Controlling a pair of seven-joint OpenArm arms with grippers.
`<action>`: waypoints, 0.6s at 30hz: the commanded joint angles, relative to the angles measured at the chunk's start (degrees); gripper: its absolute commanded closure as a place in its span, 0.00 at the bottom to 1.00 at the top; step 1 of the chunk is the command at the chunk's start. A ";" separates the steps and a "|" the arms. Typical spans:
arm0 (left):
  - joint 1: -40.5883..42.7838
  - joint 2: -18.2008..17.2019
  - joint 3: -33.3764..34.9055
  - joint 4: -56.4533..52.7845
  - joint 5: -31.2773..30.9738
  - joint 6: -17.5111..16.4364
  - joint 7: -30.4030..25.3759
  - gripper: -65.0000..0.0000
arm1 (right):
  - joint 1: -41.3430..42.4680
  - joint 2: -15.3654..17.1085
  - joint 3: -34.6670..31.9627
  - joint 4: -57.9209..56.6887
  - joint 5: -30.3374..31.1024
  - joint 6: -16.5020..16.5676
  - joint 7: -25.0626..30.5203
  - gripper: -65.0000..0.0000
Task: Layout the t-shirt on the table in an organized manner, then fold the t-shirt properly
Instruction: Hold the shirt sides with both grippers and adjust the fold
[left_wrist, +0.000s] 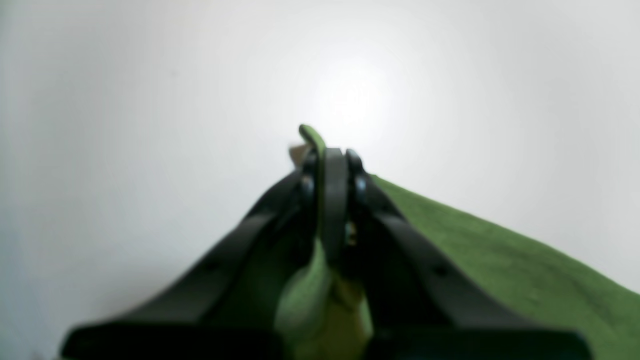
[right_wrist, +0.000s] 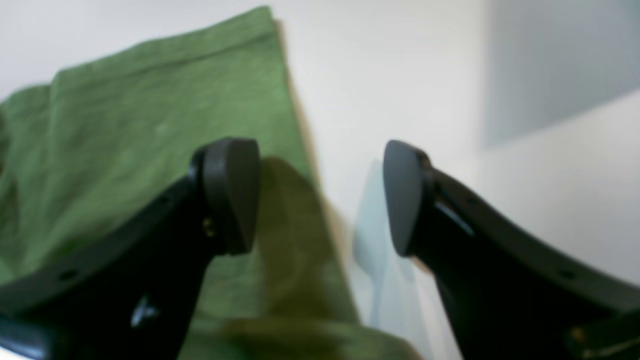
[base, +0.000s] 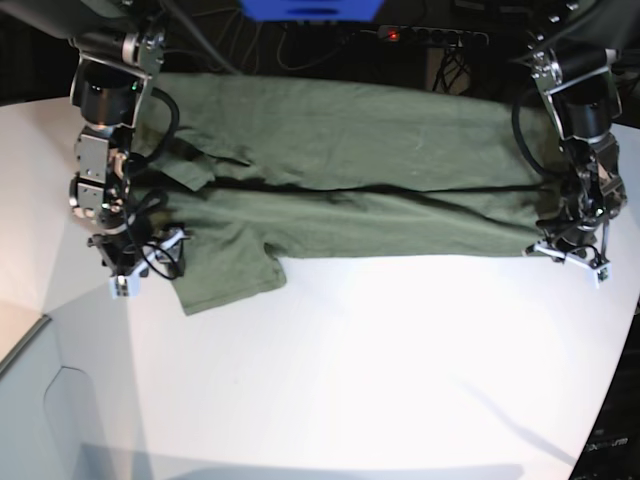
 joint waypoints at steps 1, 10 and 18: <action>-0.98 -0.85 -0.13 0.52 -0.04 0.04 -0.04 1.00 | 0.02 0.26 -0.89 0.81 0.38 0.28 -0.16 0.39; -0.98 -0.85 -0.13 0.52 -0.04 0.04 -0.04 1.00 | -1.03 0.26 -5.55 0.72 0.38 0.28 -0.07 0.48; -1.07 -0.85 -0.13 0.52 -0.04 0.04 -0.13 1.00 | -0.51 0.26 -5.55 0.90 0.38 0.28 -0.07 1.00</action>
